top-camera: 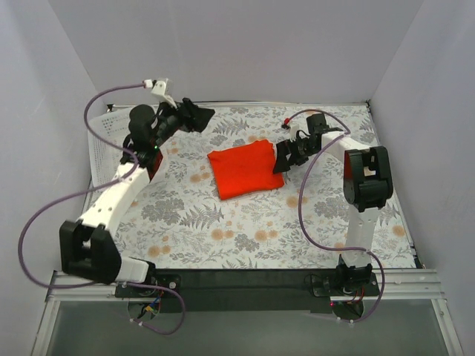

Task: Fold and stack the t-shirts
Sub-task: Fold the tshirt, then neatly place the folded tshirt to the corner

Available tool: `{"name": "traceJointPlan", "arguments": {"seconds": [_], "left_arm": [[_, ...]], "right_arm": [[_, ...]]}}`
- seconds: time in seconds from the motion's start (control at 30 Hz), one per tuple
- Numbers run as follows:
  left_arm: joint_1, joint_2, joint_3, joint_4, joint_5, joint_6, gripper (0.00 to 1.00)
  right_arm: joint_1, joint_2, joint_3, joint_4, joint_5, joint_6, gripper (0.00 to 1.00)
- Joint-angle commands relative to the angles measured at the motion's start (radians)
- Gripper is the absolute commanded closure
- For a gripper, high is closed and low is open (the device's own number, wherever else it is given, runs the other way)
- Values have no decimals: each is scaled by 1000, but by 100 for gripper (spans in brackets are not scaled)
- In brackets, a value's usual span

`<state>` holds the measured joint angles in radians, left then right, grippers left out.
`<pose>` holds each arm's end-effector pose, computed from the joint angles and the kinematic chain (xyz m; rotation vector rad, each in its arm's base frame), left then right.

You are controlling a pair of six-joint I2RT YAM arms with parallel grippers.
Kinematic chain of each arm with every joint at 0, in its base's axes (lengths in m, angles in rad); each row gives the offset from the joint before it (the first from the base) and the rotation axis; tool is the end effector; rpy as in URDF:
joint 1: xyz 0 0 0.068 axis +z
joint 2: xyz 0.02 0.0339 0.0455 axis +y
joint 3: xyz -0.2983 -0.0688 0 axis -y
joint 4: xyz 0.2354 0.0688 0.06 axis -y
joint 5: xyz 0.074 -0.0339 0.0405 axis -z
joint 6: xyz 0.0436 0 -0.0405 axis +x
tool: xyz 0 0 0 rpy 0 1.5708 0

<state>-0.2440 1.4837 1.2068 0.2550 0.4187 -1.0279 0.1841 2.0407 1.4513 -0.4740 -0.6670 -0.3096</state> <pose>0.3360 -0.1019 0.4015 -0.3265 1.7256 -1.2930 0.4244 0.1065 0.2039 -0.8226 2.3522 0.8178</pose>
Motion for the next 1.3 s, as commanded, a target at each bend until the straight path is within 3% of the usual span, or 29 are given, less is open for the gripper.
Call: {"name": "traceJointPlan", "arguments": {"seconds": [0.0,0.13,0.23,0.27,0.3,0.47,0.5,0.57,0.6,0.7,1.0,1.27], "left_arm": [[5,-199,-205,-75,-14,31,33],[11,-422,-407,-140,-14,14,32],[11,-586,-528,-220,-23,-4,32],[11,-623,-565,-239,-27,-9,32],[11,-702,-582,-287,-37,-18,32],[12,-888,-659,-407,-55,-44,32],[11,-907,-676,-414,-54,-44,33],[11,-933,-681,-433,-52,-46,32],[11,-935,-681,-445,-49,-46,32],[11,-928,-676,-448,-38,-46,33],[11,-950,-693,-453,-17,-37,33],[11,-939,-696,-448,3,-32,33]], "right_arm": [[25,62,67,26,55,84,2],[60,96,84,35,28,113,2],[77,114,81,55,7,154,10],[78,118,77,60,7,164,15],[84,130,67,69,9,174,27],[74,153,60,72,37,184,53],[61,153,57,74,34,184,65],[46,147,58,72,20,179,75],[23,138,58,72,14,176,86],[-46,107,55,68,17,147,99],[-368,139,223,-156,35,-103,99],[-498,223,452,-307,263,-325,94]]}}
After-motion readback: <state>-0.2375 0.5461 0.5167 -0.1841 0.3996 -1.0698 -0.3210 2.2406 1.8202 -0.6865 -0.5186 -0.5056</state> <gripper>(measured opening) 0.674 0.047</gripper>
